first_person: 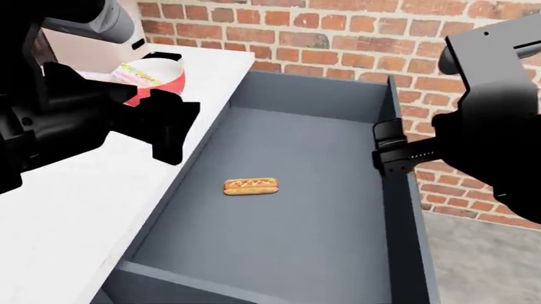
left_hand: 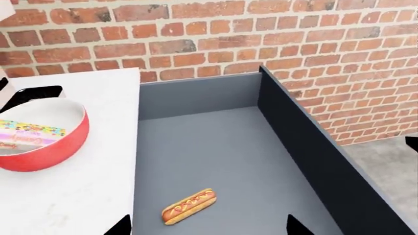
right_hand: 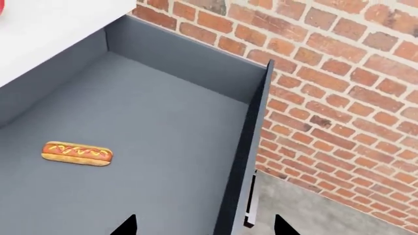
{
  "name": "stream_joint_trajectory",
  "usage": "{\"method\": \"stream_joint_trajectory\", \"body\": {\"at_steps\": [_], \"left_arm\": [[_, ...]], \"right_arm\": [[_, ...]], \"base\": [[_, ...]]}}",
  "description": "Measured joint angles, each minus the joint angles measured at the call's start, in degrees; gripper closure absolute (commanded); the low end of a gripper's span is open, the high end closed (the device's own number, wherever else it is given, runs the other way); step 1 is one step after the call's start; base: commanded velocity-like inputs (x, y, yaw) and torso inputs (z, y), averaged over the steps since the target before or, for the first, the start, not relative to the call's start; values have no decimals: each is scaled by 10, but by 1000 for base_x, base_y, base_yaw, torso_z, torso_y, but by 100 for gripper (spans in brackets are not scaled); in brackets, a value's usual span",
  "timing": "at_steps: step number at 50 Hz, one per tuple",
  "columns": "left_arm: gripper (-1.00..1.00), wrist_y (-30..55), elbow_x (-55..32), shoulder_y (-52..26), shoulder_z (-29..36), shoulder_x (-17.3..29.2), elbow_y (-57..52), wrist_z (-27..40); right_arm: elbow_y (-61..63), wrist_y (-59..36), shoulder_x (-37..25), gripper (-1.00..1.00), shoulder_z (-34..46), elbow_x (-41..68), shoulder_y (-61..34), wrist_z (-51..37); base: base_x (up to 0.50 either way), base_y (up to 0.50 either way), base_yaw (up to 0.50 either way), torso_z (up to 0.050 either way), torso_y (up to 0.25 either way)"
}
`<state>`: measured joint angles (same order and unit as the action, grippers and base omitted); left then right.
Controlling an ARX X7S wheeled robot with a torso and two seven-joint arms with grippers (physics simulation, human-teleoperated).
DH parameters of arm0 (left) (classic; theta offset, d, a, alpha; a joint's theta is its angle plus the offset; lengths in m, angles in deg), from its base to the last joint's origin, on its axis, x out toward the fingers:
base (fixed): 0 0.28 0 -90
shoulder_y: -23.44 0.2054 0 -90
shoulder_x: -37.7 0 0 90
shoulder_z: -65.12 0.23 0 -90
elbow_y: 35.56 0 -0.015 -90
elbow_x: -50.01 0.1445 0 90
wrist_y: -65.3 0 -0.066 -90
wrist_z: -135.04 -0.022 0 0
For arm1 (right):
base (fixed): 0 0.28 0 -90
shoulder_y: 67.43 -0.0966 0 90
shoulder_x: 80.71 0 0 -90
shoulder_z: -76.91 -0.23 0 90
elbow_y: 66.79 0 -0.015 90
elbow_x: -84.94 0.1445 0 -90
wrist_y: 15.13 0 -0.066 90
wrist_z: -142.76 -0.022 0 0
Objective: Place the bar in the bowl and close the drawer.
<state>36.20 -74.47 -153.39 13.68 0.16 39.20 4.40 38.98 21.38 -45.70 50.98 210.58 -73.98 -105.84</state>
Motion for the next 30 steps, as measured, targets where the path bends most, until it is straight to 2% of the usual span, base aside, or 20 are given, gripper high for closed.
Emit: {"method": "stream_joint_trajectory", "body": {"at_steps": [7,10,16,30], "left_arm": [[-100,-1,-1,-1,2,-1,-1,1],[-100,-1,-1,-2,2,0,-1,0],[-100,-1,2,-1,3,0,1,-1],[-100,-2,6,0,5,-1,3,-5]], "right_arm": [[-3,4,-2,-100,0,3,-1,-6],[-3,6,-3,-100,0,5,-1,-5],[-5,9,-3,-100,-2,8,1,0],[-10,16,-5,-100,-2,10,6,1]], "base": [[8,-36,0,0,0],[20,-482,0,0,0],[-326,-429,0,0,0],[-4,-4,0,0,0]]}}
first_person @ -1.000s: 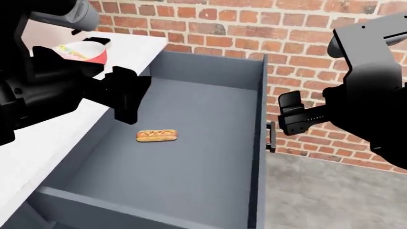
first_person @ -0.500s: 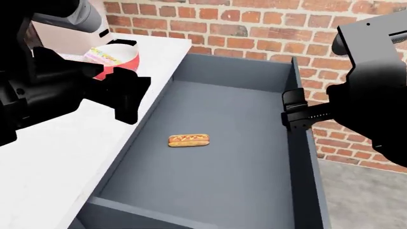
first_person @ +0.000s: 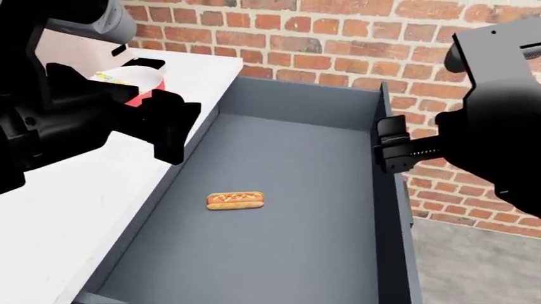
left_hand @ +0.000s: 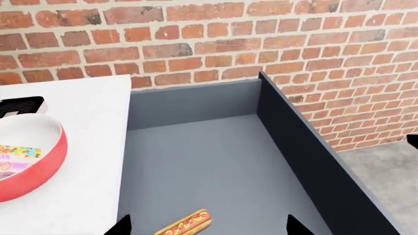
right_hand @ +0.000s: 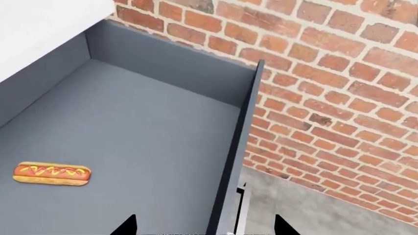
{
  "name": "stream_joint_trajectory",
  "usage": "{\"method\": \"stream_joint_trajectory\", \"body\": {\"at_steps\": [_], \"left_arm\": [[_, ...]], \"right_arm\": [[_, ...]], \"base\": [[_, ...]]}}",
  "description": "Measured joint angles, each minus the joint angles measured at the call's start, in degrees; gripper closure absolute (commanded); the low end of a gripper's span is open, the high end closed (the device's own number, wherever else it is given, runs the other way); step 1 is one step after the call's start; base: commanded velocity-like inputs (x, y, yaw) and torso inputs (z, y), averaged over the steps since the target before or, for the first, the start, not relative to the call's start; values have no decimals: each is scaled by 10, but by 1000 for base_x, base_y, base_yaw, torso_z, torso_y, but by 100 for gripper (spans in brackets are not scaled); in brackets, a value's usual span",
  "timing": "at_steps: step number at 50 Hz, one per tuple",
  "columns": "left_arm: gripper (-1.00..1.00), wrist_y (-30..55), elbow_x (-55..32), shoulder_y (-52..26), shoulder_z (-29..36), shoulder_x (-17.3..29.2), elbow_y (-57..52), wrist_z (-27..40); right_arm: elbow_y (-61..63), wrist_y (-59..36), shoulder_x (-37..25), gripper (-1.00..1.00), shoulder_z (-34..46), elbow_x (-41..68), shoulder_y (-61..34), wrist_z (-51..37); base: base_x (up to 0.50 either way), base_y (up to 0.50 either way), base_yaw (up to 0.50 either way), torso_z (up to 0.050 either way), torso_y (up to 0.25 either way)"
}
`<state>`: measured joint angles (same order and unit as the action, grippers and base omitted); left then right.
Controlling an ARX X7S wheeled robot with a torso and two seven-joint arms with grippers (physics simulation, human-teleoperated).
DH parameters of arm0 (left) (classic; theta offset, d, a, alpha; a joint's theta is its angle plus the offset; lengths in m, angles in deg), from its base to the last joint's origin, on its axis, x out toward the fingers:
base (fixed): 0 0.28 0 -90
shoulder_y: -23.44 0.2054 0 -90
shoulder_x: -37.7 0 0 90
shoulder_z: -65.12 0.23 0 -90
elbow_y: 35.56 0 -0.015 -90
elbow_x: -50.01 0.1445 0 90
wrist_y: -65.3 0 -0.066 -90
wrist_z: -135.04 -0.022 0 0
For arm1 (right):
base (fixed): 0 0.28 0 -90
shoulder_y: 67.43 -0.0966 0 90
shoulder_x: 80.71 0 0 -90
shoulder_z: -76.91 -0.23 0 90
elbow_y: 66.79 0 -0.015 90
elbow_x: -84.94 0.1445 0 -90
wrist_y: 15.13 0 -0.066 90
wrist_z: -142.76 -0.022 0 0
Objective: Place the bar in the bowl and close the drawer.
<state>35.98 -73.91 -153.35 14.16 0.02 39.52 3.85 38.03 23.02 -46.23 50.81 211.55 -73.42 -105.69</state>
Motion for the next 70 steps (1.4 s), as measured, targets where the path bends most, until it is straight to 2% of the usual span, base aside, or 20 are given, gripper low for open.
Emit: {"method": "stream_joint_trajectory", "body": {"at_steps": [15,33,42,49,61,70], "left_arm": [[-100,0,2,-3,4,-2,3,0],[-100,-6,43,23,1,10,-11,-14],[-100,-11,56,37,-1,16,-16,-21],[-100,-12,61,42,1,15,-17,-23],[-100,-14,63,43,5,11,-17,-22],[-100,-14,62,42,8,9,-18,-20]], "right_arm": [[-28,12,-47,-100,-11,1,12,29],[28,95,-189,-100,-19,-42,104,125],[59,181,-271,-100,3,-69,166,196],[54,278,-308,-100,47,-95,225,268],[5,479,-334,-100,153,-113,345,433],[-49,562,-321,-100,211,-98,412,578]], "base": [[0,0,0,0,0],[0,0,0,0,0],[0,0,0,0,0],[0,0,0,0,0],[0,0,0,0,0],[0,0,0,0,0]]}}
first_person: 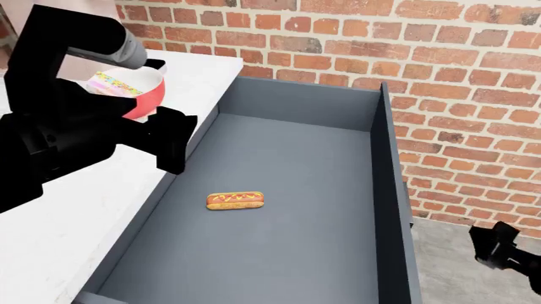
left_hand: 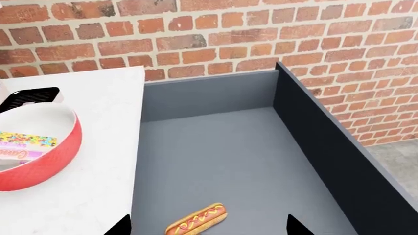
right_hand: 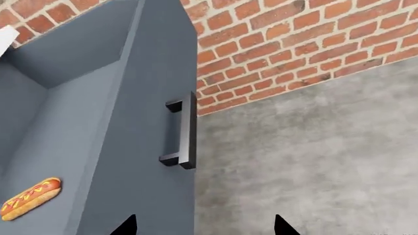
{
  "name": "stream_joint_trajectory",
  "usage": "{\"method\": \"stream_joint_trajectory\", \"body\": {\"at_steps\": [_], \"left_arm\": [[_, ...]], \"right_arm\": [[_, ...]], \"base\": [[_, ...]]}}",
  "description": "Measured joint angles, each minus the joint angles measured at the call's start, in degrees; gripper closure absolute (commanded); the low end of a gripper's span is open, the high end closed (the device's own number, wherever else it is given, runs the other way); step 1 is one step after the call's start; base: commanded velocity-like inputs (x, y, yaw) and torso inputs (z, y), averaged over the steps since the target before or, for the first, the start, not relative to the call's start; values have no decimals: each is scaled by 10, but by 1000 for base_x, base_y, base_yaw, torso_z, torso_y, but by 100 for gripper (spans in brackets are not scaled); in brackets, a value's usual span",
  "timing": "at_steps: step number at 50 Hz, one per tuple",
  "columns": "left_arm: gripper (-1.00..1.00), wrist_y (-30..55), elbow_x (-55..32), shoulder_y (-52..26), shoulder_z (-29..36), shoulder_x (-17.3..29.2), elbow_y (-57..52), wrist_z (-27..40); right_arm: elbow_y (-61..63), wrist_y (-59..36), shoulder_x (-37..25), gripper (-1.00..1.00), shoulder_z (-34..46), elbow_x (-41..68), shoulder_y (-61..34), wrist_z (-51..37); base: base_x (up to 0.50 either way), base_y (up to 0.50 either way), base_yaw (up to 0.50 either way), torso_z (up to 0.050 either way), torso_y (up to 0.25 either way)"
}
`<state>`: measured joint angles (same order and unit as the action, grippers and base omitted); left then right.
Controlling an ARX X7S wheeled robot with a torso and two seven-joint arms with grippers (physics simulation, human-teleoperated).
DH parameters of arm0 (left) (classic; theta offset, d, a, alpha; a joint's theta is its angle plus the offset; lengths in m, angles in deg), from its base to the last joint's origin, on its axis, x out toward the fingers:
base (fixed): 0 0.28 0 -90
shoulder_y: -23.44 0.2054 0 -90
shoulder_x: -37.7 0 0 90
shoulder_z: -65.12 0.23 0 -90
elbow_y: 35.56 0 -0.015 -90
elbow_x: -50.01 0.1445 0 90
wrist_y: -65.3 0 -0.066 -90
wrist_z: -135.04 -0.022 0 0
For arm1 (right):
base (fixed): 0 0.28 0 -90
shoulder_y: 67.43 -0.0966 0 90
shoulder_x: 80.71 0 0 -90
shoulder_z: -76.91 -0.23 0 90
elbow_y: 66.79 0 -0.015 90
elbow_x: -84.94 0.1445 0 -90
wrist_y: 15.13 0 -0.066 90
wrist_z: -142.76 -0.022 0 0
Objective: Place the bar in the bowl and close the drawer.
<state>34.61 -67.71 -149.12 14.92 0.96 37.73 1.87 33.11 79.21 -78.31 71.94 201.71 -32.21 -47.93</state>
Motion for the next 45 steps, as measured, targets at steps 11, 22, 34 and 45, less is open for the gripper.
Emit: {"method": "stream_joint_trajectory", "body": {"at_steps": [11,22,34,45], "left_arm": [[-100,1,0,-2,4,-3,1,2],[-100,2,3,-3,7,-6,2,2],[-100,1,7,-1,9,-7,3,-2],[-100,1,9,0,11,-9,2,-3]], "right_arm": [[-103,51,66,-100,47,2,58,128],[-226,47,161,-100,84,-22,89,222],[-325,20,258,-100,116,-82,84,324],[-400,-3,319,-100,123,-133,59,402]], "base": [[0,0,0,0,0],[0,0,0,0,0],[0,0,0,0,0],[0,0,1,0,0]]}}
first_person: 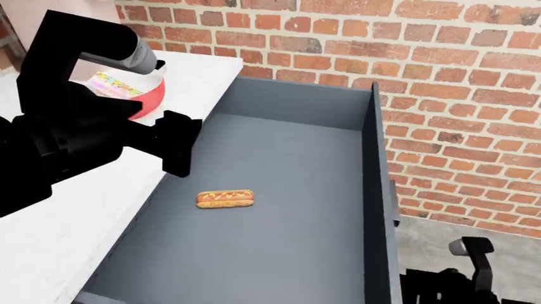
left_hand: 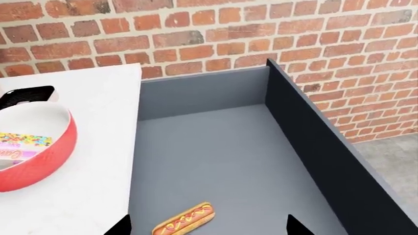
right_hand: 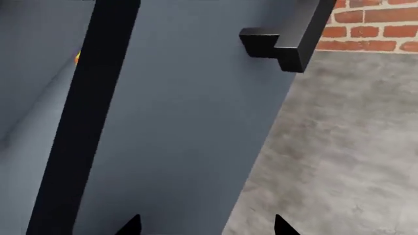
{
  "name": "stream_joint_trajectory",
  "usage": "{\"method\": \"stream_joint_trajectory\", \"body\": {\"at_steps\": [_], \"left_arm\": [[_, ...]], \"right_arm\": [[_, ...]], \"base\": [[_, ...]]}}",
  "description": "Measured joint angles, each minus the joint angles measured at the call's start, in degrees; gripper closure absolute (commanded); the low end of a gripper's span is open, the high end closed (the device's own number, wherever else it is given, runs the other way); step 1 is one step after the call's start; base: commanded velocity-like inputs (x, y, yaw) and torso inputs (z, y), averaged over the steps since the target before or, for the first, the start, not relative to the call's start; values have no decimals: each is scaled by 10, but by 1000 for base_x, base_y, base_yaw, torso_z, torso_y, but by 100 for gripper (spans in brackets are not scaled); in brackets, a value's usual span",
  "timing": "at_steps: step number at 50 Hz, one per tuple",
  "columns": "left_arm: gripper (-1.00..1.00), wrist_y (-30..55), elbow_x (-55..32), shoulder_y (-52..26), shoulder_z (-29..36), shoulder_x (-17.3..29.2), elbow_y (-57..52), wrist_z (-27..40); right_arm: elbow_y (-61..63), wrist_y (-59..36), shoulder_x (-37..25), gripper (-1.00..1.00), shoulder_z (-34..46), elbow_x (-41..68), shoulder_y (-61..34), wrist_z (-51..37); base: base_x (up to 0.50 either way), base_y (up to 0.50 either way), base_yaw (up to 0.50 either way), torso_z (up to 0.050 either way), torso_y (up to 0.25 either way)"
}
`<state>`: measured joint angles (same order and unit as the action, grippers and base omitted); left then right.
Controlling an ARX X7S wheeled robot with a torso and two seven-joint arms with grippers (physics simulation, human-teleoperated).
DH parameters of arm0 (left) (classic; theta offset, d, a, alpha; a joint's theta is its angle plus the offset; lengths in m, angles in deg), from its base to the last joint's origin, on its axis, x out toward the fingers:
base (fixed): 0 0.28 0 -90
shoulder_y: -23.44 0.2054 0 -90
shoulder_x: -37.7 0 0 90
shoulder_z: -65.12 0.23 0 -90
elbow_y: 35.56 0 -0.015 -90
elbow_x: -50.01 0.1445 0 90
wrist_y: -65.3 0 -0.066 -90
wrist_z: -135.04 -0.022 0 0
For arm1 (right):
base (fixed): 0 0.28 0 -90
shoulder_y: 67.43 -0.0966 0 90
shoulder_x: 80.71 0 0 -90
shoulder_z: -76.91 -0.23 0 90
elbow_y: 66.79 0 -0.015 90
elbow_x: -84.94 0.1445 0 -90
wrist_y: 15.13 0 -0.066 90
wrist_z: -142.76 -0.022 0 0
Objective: Place the bar in the bowl and close the drawer.
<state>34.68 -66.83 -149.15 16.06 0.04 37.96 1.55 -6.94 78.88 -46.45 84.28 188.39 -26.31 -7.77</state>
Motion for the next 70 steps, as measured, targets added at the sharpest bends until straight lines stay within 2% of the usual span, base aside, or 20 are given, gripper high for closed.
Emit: {"method": "stream_joint_trajectory", "body": {"at_steps": [17,44,57,70], "left_arm": [[-100,0,7,3,4,-3,2,-6],[-100,0,6,-1,4,3,2,-7],[-100,-1,12,1,6,2,5,-13],[-100,-1,18,2,7,2,11,-18]], "right_arm": [[-51,-23,86,-100,20,-64,-45,45],[-6,-56,192,-100,42,-105,-103,15],[-33,-86,268,-100,50,-112,-133,24],[-121,-120,366,-100,58,-109,-153,47]], "base": [[0,0,0,0,0],[0,0,0,0,0],[0,0,0,0,0],[0,0,0,0,1]]}}
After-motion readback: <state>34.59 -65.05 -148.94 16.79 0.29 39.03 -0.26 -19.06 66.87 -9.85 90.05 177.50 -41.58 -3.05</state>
